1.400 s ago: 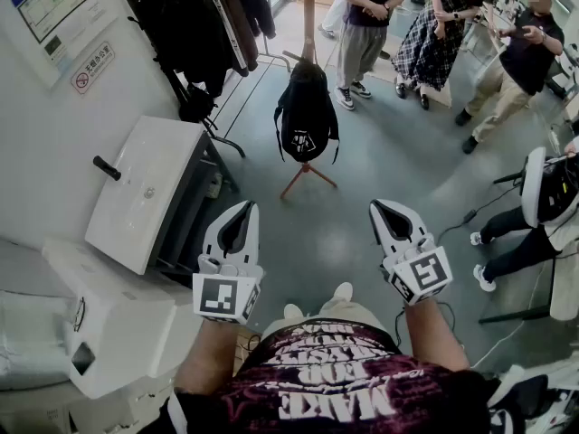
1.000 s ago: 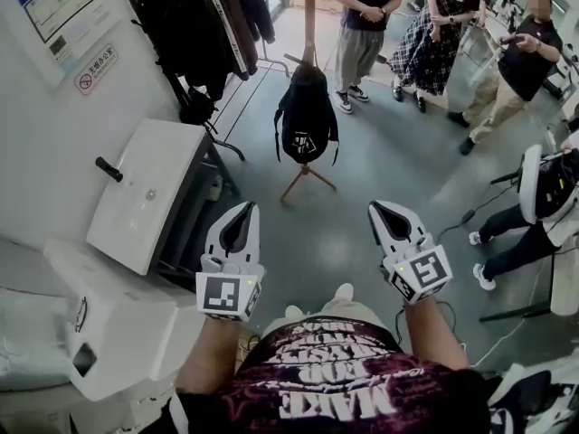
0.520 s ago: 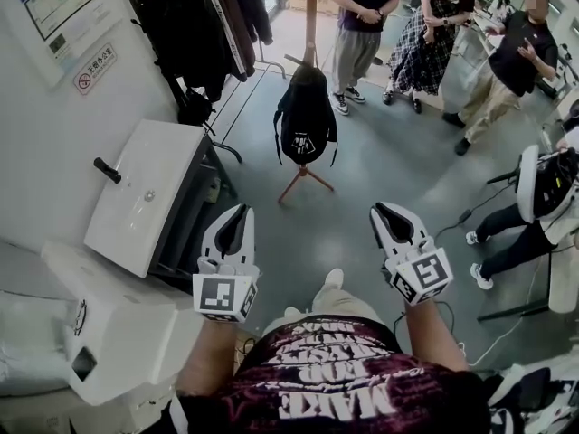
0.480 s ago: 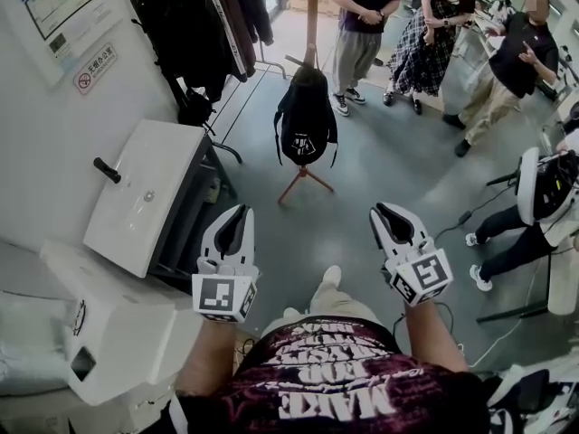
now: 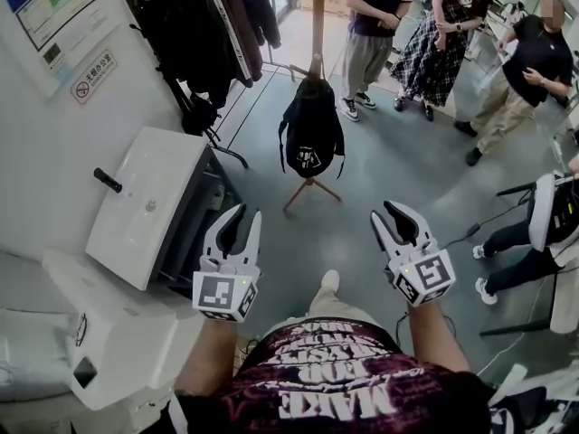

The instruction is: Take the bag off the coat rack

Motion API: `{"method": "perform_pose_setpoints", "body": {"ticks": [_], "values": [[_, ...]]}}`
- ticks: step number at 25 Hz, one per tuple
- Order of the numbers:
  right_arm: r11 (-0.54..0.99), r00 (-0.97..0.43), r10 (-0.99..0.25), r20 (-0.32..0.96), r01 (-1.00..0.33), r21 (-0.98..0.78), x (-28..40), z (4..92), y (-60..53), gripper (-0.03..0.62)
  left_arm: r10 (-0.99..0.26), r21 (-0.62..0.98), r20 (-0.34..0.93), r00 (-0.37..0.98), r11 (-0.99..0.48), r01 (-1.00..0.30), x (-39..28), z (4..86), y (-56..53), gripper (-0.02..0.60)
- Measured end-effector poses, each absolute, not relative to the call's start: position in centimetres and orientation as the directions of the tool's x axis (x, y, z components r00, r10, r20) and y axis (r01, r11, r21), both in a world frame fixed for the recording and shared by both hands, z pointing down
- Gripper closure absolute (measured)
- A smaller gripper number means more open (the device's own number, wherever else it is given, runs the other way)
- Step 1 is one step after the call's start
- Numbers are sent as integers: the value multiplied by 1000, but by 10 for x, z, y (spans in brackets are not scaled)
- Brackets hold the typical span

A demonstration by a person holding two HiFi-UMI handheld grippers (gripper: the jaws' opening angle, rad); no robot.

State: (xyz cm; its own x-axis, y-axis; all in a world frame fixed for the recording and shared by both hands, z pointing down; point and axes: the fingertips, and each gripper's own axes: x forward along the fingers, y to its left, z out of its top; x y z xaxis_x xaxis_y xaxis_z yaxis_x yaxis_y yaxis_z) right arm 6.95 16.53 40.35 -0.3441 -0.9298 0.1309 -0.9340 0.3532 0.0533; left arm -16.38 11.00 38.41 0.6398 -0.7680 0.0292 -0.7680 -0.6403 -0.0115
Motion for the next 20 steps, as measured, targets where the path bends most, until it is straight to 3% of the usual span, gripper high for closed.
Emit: {"method": "perform_pose_setpoints", "body": {"ticks": [20], "values": [[409, -402, -904, 148, -912, 23, 135, 410, 52, 462, -778, -18, 72, 624, -627, -779, -92, 392, 2, 495]]}}
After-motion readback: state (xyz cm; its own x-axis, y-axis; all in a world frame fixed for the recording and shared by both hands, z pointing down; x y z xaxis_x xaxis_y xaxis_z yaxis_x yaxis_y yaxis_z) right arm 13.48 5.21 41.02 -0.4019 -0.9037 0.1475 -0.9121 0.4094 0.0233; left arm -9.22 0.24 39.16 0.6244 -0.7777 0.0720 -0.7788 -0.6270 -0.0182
